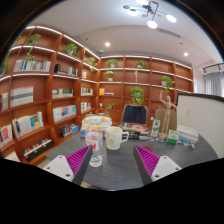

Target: Pour water

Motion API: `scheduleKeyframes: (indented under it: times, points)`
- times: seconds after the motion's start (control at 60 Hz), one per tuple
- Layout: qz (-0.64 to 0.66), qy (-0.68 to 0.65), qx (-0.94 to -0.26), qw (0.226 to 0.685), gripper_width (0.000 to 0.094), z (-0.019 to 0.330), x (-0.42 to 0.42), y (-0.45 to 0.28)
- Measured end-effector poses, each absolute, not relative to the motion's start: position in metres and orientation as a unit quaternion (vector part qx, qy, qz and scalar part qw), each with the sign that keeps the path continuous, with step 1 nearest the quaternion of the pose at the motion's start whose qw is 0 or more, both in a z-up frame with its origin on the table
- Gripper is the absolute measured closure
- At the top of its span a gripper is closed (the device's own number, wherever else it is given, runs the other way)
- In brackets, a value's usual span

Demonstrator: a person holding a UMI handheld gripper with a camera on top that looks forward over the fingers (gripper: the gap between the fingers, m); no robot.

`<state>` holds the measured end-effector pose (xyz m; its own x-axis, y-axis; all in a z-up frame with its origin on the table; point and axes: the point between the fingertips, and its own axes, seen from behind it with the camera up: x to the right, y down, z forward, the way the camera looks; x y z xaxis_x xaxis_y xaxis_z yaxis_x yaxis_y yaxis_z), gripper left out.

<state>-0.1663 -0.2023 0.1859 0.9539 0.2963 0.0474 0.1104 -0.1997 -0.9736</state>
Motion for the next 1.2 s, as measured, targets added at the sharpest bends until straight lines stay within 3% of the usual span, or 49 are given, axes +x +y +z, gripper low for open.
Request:
scheduleKeyframes:
  times: [0.117, 0.133, 0.15, 0.317, 0.683, 0.8, 0.867, 0.883, 0.9, 1.083, 1.2]
  points:
    - [0.093, -0.12, -0.769, 0.621, 0.006, 0.158, -0.188, -0.198]
    - [0.095, -0.119, -0.77, 0.62, 0.0059, 0.172, -0.185, -0.197]
    - [0.098, -0.115, -0.768, 0.622, 0.0059, 0.156, -0.198, -0.195]
    - [0.086, -0.103, -0.777, 0.615, 0.006, 0.126, -0.234, -0.17]
    - [0.036, -0.05, -0.786, 0.615, 0.0072, 0.103, -0.265, -0.089]
    - [0.031, -0.045, -0.777, 0.627, 0.0173, 0.108, -0.271, -0.072]
    - [0.027, -0.045, -0.773, 0.632, 0.0308, 0.108, -0.272, -0.066]
    - [0.022, -0.042, -0.772, 0.633, 0.0395, 0.108, -0.27, -0.065]
    - [0.018, -0.041, -0.771, 0.635, 0.0424, 0.108, -0.268, -0.064]
    - [0.036, -0.023, -0.762, 0.646, 0.0575, 0.109, -0.266, -0.06]
    - [0.026, -0.023, -0.764, 0.645, 0.0574, 0.107, -0.264, -0.064]
